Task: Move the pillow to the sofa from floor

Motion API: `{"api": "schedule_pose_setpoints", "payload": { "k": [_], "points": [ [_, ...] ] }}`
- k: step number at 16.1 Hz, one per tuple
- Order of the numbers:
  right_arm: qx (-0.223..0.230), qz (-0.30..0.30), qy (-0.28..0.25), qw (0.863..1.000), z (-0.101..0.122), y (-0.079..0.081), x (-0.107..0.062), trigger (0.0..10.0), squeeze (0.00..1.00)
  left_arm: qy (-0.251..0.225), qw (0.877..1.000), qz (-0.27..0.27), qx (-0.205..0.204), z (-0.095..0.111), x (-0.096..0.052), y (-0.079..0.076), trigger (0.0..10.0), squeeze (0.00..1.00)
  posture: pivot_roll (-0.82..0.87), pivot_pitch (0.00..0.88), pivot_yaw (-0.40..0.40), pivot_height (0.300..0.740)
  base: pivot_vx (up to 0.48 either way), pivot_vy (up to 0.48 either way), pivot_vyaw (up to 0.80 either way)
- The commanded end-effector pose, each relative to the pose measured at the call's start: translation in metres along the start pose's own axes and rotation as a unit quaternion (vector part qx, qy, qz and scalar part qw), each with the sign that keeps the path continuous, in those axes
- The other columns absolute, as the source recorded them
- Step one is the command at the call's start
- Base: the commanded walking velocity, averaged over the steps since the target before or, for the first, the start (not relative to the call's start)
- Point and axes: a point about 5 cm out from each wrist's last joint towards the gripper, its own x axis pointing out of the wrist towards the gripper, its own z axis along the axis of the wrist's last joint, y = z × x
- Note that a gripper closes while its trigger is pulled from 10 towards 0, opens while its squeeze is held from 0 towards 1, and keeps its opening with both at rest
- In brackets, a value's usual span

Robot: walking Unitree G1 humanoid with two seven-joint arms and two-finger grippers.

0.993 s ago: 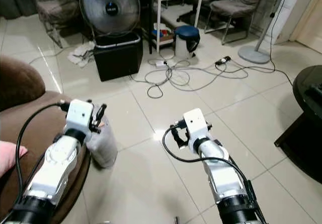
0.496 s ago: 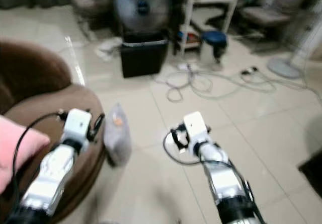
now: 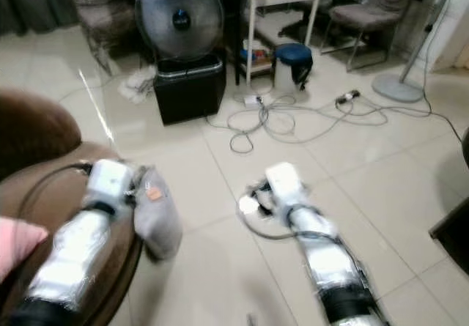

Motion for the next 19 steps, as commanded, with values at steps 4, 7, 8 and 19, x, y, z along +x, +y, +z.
{"api": "schedule_pose_setpoints", "payload": {
  "k": [4, 7, 8, 19],
  "points": [
    [-0.008, 0.012, -0.025, 1.000, 0.0110, 0.0076, 0.0054, 10.0, 0.00, 0.003, 1.000, 0.008, 0.015, -0.0016, -0.0025, 0.0119, 10.0, 0.00, 0.07, 0.000, -0.006, 0.740, 0.310, 0.000, 0.00],
    [-0.010, 0.014, -0.026, 1.000, 0.0102, 0.0080, 0.0054, 10.0, 0.00, 0.002, 1.000, 0.008, 0.014, -0.0018, -0.0025, 0.0118, 10.0, 0.00, 0.07, 0.000, -0.007, 0.740, 0.310, 0.000, 0.59],
    [-0.009, 0.013, -0.027, 1.000, 0.0100, 0.0079, 0.0055, 10.0, 0.00, 0.002, 1.000, 0.007, 0.014, -0.0018, -0.0026, 0.0116, 10.0, 0.00, 0.07, 0.000, -0.007, 0.740, 0.311, 0.000, 0.73],
    [-0.004, 0.007, -0.029, 1.000, 0.0087, 0.0088, 0.0064, 10.0, 0.00, 0.001, 1.000, 0.002, 0.019, -0.0009, -0.0014, 0.0138, 10.0, 0.00, 0.07, 0.000, 0.010, 0.740, 0.311, 0.000, 0.28]
  ]
}}
